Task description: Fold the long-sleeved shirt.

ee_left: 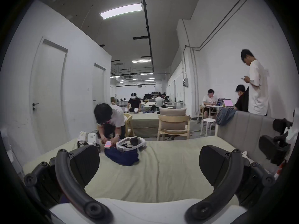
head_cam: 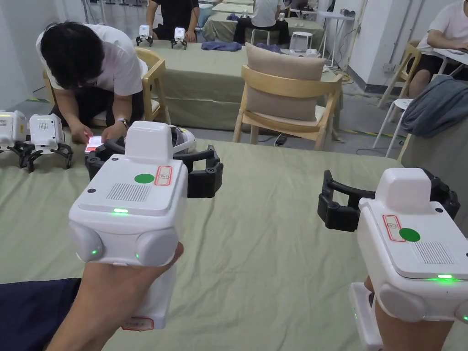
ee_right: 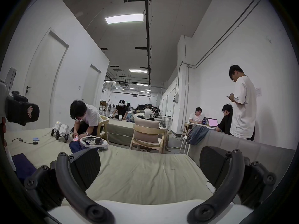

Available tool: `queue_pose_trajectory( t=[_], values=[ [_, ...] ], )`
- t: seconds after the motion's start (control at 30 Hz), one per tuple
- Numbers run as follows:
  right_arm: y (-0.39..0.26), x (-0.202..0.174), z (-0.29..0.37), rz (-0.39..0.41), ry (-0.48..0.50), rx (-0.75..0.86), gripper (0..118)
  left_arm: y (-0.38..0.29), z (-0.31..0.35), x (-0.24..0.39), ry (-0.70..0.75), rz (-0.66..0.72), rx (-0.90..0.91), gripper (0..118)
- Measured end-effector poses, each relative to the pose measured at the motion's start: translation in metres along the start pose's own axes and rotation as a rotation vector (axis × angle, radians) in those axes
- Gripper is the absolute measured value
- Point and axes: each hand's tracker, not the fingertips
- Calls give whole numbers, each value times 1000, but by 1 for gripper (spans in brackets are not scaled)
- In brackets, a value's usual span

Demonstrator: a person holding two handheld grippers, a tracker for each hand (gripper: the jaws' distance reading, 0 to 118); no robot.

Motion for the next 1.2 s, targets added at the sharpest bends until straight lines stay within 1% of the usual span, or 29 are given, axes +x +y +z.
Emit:
queue_pose_trajectory(
  t=[0.07,0.13,0.23,0.37,0.47,0.5,0.57,0.67,0.83,0.93,0.97,1.2],
  values=[
    [0,-1,1,-2,4,0,118,-2,3,-1,-26,6,12,111],
    [0,-2,2,3,7,2,118,-2,8,-2,-55,46,13,111],
    [-1,-3,2,9,10,0,118,-1,9,1,-33,41,4,111],
    [-2,-3,3,7,6,0,118,-1,10,2,-2,-6,3,111],
    [-2,-3,3,1,6,2,118,-1,14,-2,-22,-1,1,111],
    [-1,-3,3,2,7,2,118,0,14,-3,-32,37,7,111],
    [-1,-3,3,7,5,4,118,0,13,-3,-18,39,-7,111],
    [0,0,4,5,1,10,118,-4,11,-2,30,-17,-6,111],
    [2,4,4,-16,-5,12,118,-2,12,-8,6,17,0,111],
    [2,5,4,-18,-9,13,118,-2,13,-9,1,-7,8,111],
    [3,5,4,-17,-11,13,118,-1,13,-10,-30,-29,-12,111],
    [7,4,5,-23,-6,19,118,-2,11,-13,-4,21,-5,111]
  ],
)
